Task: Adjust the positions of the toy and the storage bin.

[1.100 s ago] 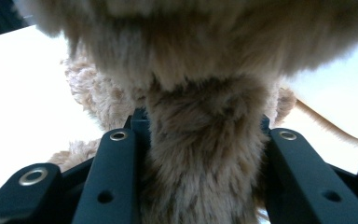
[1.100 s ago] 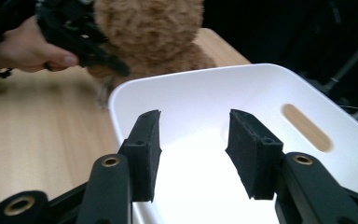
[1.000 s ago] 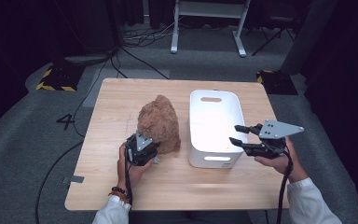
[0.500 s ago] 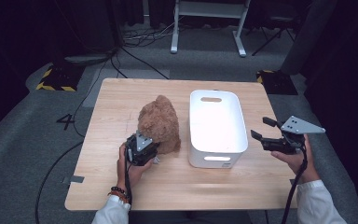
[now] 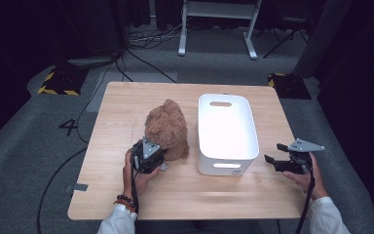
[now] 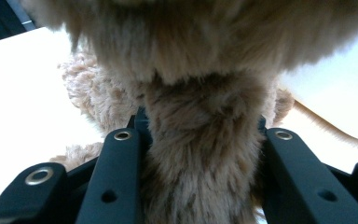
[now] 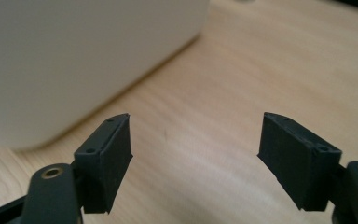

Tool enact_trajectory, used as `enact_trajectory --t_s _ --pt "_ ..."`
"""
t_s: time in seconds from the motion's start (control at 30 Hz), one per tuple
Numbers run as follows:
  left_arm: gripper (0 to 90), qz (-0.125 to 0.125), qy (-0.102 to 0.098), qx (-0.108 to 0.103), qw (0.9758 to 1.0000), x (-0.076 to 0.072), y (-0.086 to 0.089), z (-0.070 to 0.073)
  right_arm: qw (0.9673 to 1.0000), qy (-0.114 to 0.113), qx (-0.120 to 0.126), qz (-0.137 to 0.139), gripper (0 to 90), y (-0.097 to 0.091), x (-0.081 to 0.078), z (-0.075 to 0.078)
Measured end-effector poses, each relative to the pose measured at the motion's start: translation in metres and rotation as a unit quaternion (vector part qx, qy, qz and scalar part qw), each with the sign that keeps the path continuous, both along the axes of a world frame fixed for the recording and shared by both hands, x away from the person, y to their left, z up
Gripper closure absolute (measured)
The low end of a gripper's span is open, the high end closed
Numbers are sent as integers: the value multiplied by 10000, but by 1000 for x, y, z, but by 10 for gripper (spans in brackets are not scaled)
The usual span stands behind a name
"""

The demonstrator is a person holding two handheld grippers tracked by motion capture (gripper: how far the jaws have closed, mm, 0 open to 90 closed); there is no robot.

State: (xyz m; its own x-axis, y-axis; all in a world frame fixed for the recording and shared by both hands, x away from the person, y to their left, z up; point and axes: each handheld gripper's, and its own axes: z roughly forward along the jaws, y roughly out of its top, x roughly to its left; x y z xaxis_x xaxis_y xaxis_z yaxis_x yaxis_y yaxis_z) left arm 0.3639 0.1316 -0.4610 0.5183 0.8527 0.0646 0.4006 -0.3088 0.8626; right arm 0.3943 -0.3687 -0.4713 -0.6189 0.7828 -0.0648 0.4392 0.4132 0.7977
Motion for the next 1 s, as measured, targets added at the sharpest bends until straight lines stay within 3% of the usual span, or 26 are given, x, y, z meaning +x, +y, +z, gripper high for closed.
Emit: enact_trajectory --t_s 0.1,0.37,0.47,1.0 --pt "636 3 1 -22 10000 0 1 0 9998 188 -56 -32 245 -2 -1 -12" --pt "635 -45 7 6 10000 -1 0 -1 9995 303 53 -104 238 -13 -9 -25" --pt "635 -55 12 10 10000 -2 0 -1 9986 439 -89 -286 236 -17 -11 -31" --pt "638 -91 -18 14 10000 -4 0 -2 9978 520 -38 -408 202 -17 -10 -33"
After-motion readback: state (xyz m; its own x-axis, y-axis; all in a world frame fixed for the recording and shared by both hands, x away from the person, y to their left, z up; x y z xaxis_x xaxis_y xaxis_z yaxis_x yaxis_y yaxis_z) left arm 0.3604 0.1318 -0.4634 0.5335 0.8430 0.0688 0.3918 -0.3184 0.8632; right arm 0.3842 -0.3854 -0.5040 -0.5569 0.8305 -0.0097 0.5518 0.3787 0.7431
